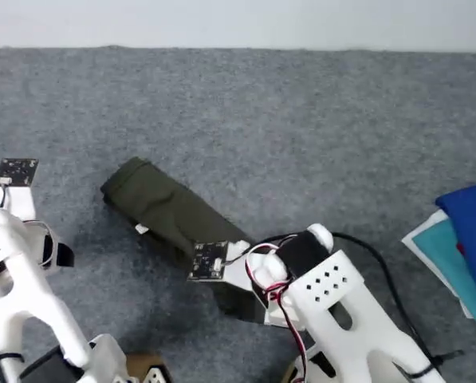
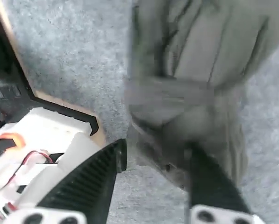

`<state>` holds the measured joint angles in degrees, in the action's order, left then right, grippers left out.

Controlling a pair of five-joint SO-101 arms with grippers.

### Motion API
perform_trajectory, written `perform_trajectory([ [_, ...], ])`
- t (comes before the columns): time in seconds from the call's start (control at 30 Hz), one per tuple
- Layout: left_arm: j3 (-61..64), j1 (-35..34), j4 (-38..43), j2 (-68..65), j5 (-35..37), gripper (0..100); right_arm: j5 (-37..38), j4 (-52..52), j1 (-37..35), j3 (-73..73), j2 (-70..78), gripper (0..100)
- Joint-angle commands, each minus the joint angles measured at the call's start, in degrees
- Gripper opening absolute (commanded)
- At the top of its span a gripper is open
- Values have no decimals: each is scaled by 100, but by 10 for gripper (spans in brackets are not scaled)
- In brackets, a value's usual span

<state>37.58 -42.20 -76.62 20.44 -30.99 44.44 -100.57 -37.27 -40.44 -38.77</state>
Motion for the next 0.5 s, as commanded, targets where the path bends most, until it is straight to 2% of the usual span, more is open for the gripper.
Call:
perform_trajectory([
  [0.0,22,53,-18,70,-62,221,-105,-75,101,185,-110,334],
  [0.2,22,53,132,70,-62,221,-114,171,347,844,-48,362],
  [0.33,31,53,132,70,-62,221,-105,971,1156,967,84,362],
  [0.47,31,53,141,70,-62,221,-105,1622,1745,1011,936,362],
])
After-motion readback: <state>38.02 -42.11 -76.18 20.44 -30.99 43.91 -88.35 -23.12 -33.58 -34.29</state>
